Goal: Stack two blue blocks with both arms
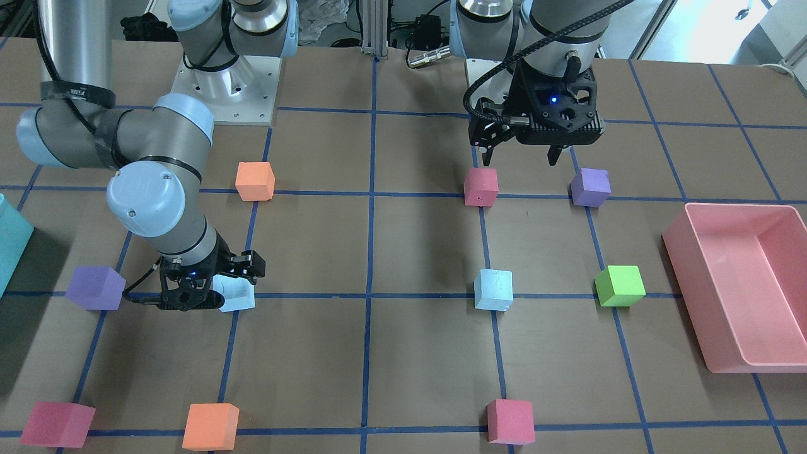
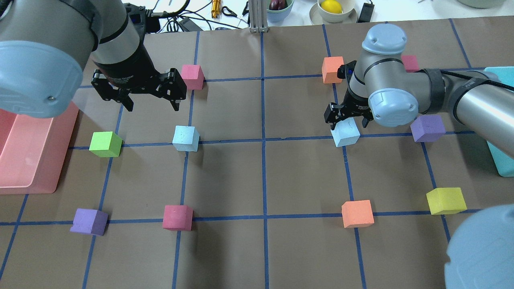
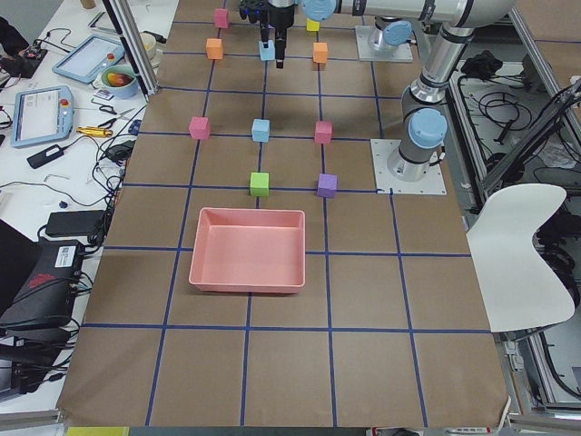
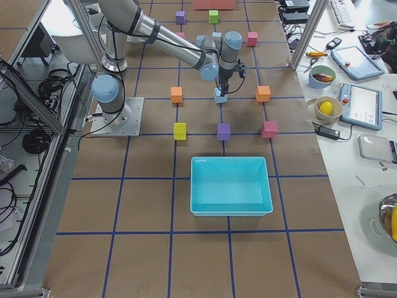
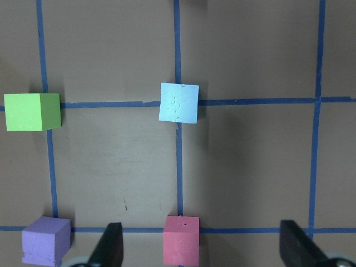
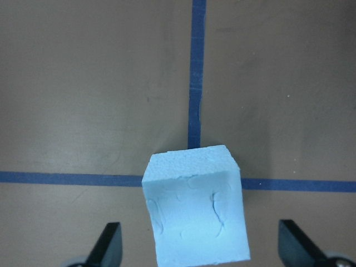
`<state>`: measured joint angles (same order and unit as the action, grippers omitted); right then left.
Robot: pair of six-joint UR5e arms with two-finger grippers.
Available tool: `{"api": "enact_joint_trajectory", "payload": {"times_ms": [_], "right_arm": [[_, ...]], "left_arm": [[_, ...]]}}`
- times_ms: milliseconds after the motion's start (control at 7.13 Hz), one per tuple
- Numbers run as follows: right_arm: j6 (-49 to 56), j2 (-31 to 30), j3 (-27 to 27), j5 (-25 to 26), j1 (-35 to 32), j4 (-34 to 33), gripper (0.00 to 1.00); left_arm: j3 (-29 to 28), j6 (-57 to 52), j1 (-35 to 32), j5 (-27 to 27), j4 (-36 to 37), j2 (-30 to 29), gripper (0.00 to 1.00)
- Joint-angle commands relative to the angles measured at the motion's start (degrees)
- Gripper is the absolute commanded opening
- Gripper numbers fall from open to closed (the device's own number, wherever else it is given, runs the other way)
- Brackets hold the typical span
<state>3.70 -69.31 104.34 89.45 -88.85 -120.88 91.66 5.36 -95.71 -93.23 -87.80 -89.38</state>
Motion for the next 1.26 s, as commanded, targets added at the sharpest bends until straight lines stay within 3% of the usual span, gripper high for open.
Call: {"api": "enact_joint_trajectory", "payload": {"times_ms": [0,280,561,701,981,1121], "right_arm": [[0.3,1.2,0.2,-0.1,0.0,0.1,1.00],[1.3,1.6,1.1,-0.1,0.0,-0.3,0.96],[2.7,1.6,1.0,-0.2,0.1,-0.3,0.17],[3.8,1.5,0.5,-0.1,0.1,-0.2,0.00],[2.7,0.4,-1.5,-0.3,0.1,0.0,0.00],[2.0,0.3,-6.0,-0.2,-1.0,1.9,0.00]], "left_arm": [[-0.1,0.0,0.0,0.0,0.0,0.0,1.00],[0.0,0.0,0.0,0.0,0.1,0.0,1.00],[0.0,0.0,0.0,0.0,0.0,0.0,1.00],[0.0,0.0,0.0,0.0,0.0,0.0,1.00],[0.0,0.0,0.0,0.0,0.1,0.0,1.00],[0.0,0.0,0.0,0.0,0.0,0.0,1.00]]}}
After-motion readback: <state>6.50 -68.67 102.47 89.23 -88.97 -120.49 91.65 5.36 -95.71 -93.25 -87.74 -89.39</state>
